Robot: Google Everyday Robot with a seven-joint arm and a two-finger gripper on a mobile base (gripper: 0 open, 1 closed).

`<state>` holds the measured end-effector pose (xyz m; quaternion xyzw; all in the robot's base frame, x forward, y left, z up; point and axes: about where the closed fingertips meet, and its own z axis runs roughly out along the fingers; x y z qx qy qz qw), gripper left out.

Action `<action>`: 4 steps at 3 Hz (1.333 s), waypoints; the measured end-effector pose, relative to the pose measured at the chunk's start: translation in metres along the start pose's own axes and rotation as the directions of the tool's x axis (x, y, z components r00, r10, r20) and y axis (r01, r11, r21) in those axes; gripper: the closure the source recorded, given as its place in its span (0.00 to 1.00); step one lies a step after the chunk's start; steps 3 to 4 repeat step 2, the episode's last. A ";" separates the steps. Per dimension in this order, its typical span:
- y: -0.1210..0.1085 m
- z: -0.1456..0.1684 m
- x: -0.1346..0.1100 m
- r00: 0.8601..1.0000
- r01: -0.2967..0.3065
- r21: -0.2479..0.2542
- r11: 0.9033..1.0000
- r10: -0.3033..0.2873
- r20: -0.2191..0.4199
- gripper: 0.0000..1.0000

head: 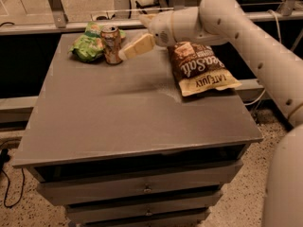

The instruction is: Move orange can near green rice chip bag

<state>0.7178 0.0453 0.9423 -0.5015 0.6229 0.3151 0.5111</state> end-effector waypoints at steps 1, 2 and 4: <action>0.018 -0.059 -0.006 0.998 0.066 0.024 0.998 -0.066 -0.010 0.00; 0.016 -0.065 -0.003 0.998 0.066 0.034 0.997 -0.065 -0.013 0.00; 0.016 -0.065 -0.003 0.998 0.066 0.034 0.997 -0.065 -0.013 0.00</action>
Offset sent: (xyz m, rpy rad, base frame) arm -0.0263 -0.0319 0.0153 -0.0211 -0.0452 -0.0027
